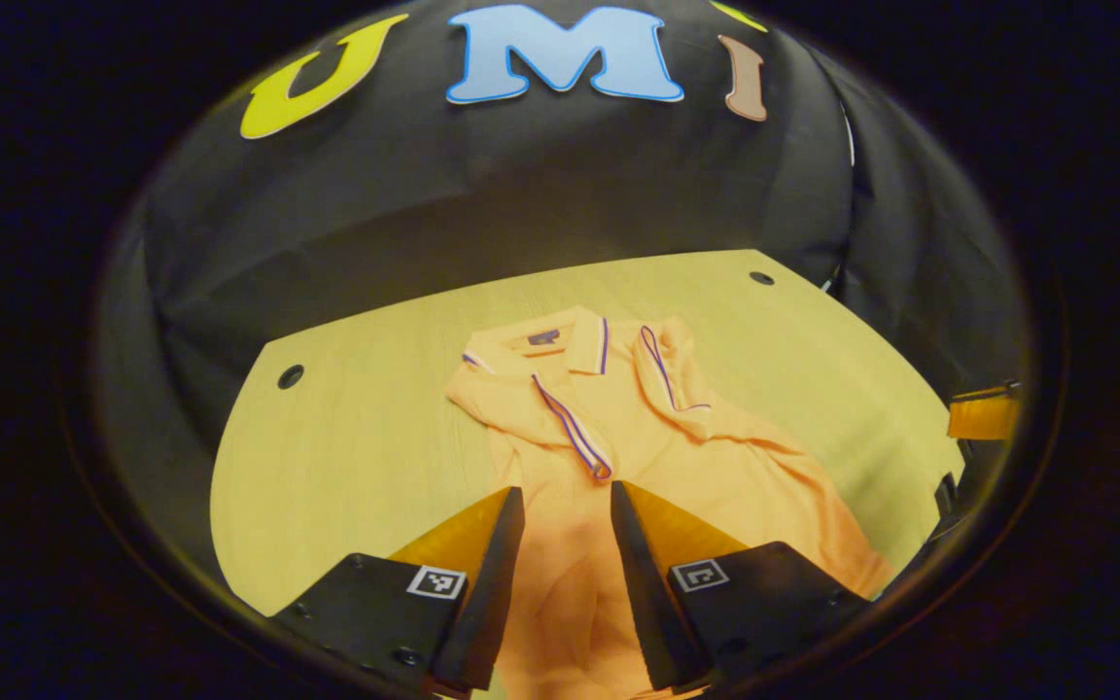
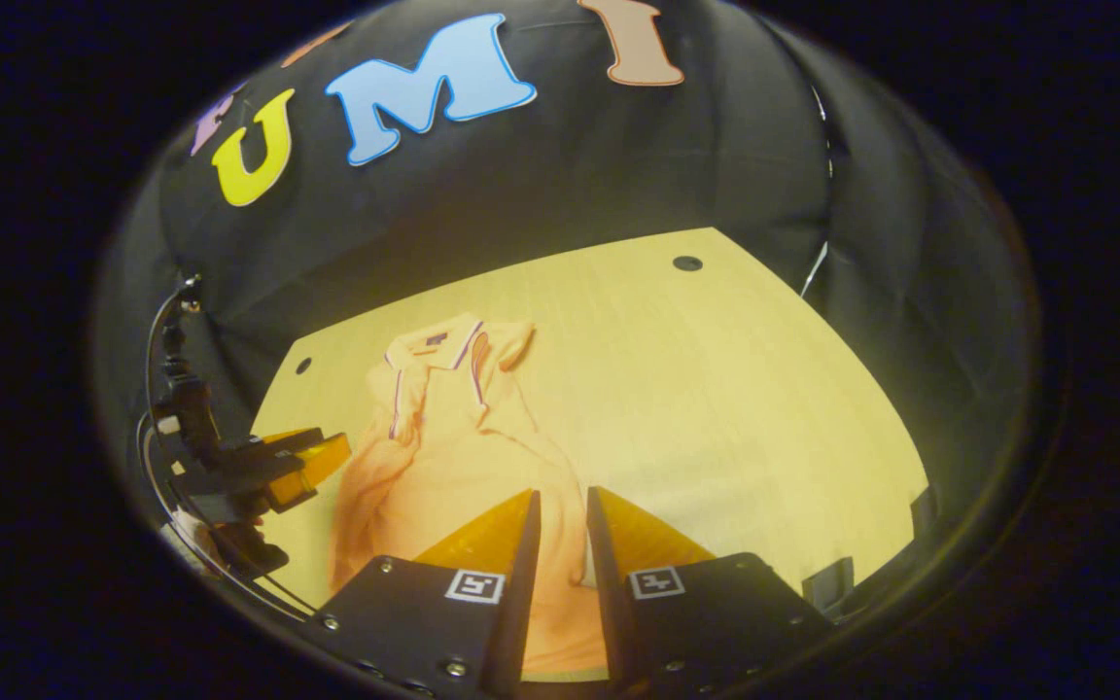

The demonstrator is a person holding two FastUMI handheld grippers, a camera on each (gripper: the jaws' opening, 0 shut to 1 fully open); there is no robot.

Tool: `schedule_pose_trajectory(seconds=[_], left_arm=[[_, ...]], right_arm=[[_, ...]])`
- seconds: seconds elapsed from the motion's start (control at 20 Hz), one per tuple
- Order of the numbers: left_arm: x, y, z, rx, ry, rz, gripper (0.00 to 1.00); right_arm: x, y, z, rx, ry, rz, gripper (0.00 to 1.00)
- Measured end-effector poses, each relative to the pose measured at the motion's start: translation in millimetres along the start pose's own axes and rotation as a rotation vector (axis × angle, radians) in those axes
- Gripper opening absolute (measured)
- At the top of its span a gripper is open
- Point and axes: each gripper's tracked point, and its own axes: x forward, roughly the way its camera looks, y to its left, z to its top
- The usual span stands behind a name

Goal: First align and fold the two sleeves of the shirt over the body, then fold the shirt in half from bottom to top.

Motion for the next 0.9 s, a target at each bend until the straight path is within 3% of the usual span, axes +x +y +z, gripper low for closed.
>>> schedule_pose_trajectory(seconds=[0.05, 0.1, 0.2, 0.35, 0.5, 0.9], left_arm=[[-9.8, -1.1, -5.7, -0.02, 0.006, -0.009, 0.68], [-18.2, -0.7, -10.8, -0.04, 0.012, -0.012, 0.66], [-35.0, -1.0, -23.6, -0.08, 0.029, -0.023, 0.71], [-55.3, 4.7, -47.3, -0.097, 0.052, -0.004, 0.87], [-74.3, 6.9, -80.7, -0.101, 0.108, 0.012, 0.97], [-109.7, 13.3, -187.7, -0.153, 0.358, 0.035, 0.95]], right_arm=[[4.3, 4.1, -6.4, -0.011, 0.022, 0.017, 0.37], [6.3, 4.9, -13.1, -0.023, 0.044, 0.022, 0.42], [9.5, 8.0, -27.9, -0.044, 0.098, 0.053, 0.41], [10.9, 10.3, -53.1, -0.093, 0.194, 0.09, 0.99], [15.0, 3.8, -74.1, -0.145, 0.273, 0.074, 0.99], [14.7, -23.3, -154.5, -0.249, 0.525, -0.018, 0.99]])
